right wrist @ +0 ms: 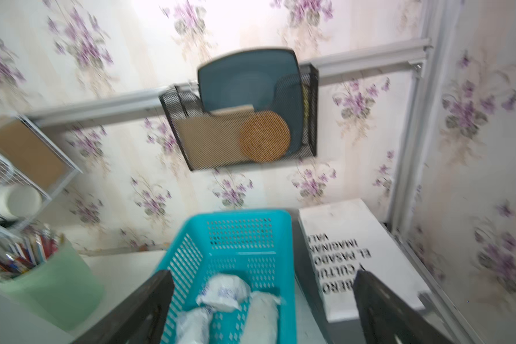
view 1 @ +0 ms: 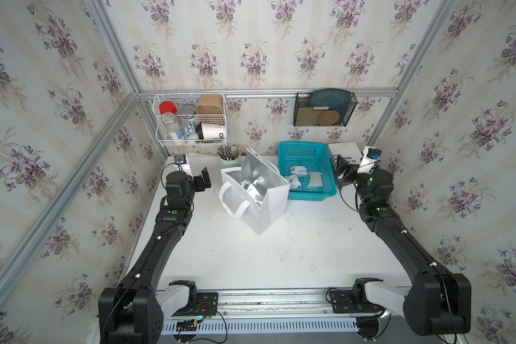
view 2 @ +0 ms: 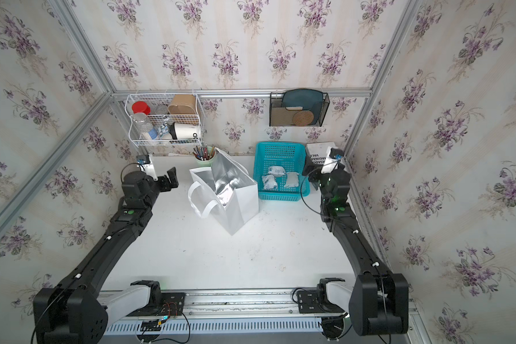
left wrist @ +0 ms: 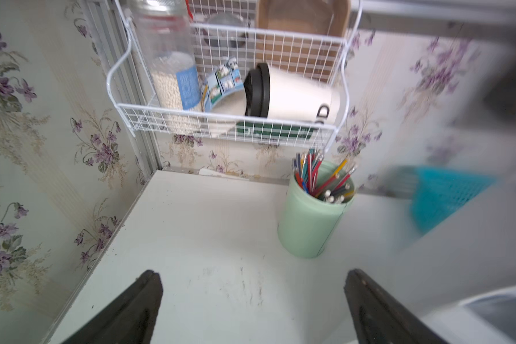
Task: Place the ice pack in the delivery bag
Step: Pick up the ice pack from the bin.
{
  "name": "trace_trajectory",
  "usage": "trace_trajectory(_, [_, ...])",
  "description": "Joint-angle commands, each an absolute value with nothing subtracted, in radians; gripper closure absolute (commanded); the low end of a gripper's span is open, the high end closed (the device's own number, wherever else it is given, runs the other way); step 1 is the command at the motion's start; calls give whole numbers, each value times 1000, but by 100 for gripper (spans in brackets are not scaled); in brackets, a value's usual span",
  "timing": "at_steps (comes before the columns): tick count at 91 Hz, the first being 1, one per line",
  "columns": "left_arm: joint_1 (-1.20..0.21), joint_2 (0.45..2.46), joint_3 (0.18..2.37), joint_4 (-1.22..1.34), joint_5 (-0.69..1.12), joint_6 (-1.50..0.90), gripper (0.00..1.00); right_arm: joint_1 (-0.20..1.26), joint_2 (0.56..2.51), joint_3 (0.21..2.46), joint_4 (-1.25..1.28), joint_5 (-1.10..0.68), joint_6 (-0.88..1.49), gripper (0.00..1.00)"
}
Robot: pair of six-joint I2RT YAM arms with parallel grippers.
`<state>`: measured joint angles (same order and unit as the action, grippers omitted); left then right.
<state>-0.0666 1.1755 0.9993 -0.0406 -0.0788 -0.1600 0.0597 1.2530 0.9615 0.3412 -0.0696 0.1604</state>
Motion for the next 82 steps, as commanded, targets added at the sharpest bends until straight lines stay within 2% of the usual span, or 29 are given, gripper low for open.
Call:
trace_trajectory(1, [-64,1260,1291,-661,103,-300,0,45,1343,1118,-3,-270,341,0])
trace_trajectory(9, [-65,1351,1432,-833,262,-298,0,51,1458,1241,-62,-312,443,0])
trace_trajectory(20, [-60,1358,1456,-924,319,-367,2,129,1685,1464,-249,-105,410,1])
trace_trajectory(27, [-57,1341,1446,-950,326,-385,6,160,1844,1652,-428,-17,399,7])
trace_trajectory(40, [-57,1327,1445,-1050,212,-396,4,179,2069,1901,-638,89,415,23])
trace_trajectory(48, [-57,1339,1480,-1121,136,-381,2,176,2155,1972,-701,131,420,32])
trace_trajectory(55, [-57,1346,1521,-1161,113,-349,0,175,2216,2019,-740,128,407,35])
trace_trajectory(72, [-56,1339,1571,-1179,164,-368,0,175,2307,2030,-752,138,424,37])
trace_trajectory(82, [-57,1357,1576,-1184,193,-380,0,175,2341,2026,-764,130,430,33])
